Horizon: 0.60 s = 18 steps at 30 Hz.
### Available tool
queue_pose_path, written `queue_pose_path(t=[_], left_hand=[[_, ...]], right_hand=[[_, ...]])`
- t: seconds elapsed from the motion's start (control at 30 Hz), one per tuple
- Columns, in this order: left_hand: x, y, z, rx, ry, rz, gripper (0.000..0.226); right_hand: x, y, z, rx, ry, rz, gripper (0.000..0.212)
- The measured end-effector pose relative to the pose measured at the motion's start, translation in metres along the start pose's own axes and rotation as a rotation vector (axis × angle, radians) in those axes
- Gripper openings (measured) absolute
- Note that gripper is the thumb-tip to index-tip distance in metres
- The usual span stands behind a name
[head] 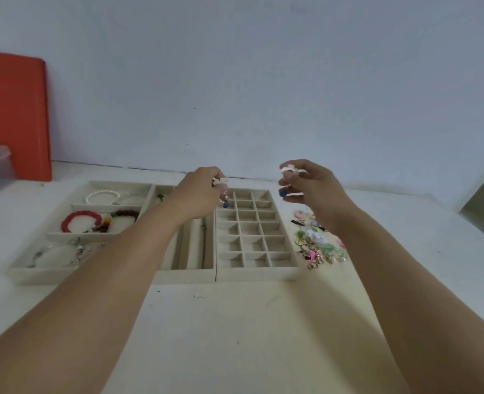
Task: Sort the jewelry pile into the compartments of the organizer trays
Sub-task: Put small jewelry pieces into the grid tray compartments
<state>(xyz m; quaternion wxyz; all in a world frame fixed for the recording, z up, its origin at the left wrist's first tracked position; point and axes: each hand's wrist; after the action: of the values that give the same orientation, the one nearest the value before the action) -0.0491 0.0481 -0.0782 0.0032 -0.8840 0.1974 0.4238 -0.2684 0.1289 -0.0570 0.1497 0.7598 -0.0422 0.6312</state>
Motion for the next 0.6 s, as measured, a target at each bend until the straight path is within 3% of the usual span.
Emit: queue_pose_path(t=[0.17,0.37,0.6], left_hand=[[0.01,0.008,-0.002,-0.014,-0.018,-0.021,0.016],[0.011,0.012,-0.001,0.003,0.14,-0.014,0.009],[0.007,0.016,-0.004,0.008,0.182,-0.021,0.012]], right_hand=[[-0.006,0.032,0.042,0.049,0.02,0.067,0.017],[-0.019,0.046,0.062,0.141,-0.251,0.086,0.035],[-0.03,0.051,0.067,0.068,-0.507,0.011,0.014]])
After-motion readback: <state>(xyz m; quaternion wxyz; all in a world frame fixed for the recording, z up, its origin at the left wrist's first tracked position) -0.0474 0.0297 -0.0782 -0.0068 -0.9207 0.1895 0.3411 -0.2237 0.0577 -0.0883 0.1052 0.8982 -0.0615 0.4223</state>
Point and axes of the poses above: each hand's wrist, its own y-axis towards the middle knuckle, its own z-axis out of the palm, x = y × z
